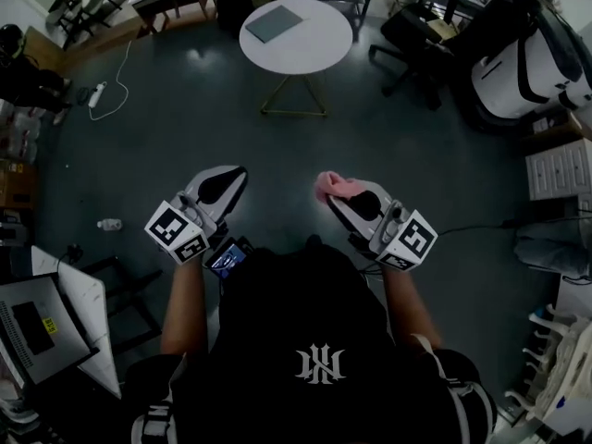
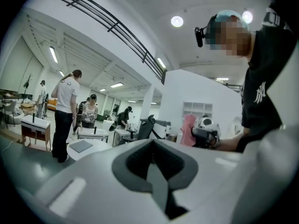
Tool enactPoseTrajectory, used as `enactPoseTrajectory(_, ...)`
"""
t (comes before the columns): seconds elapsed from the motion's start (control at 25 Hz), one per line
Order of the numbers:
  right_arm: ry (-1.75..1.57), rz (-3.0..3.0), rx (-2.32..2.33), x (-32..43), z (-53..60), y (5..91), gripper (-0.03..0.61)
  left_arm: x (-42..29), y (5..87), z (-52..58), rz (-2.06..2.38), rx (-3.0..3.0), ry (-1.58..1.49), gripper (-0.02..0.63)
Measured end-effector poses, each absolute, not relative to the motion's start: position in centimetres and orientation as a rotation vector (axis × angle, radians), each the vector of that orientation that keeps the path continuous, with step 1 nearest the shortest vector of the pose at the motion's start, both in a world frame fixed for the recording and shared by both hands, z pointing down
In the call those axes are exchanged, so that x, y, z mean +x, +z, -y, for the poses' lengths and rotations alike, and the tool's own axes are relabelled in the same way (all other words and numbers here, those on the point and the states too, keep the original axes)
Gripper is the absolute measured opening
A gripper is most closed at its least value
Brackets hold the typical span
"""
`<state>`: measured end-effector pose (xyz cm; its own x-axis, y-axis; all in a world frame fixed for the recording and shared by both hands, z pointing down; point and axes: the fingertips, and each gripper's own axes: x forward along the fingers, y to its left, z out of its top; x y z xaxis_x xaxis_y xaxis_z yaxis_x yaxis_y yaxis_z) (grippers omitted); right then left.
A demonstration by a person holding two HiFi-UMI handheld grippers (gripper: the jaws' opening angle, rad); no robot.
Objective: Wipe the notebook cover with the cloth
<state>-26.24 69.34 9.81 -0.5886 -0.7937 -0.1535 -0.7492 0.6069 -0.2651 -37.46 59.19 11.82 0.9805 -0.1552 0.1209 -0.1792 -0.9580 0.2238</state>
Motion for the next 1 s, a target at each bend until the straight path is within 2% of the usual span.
enactPoseTrajectory(0.56, -0.337, -2.658, -1.195, -20.3, -67.1, 11.3, 0.037, -31.1, 12.7, -59.7, 0.251, 2.838, 0.163, 0.005)
enactPoseTrajectory(1.0, -0.358, -2.722, -1.22, -15.3, -56.7, 11.3, 0.037, -25.9, 13.8, -49.3, 0.254, 2.799, 0.109, 0.005)
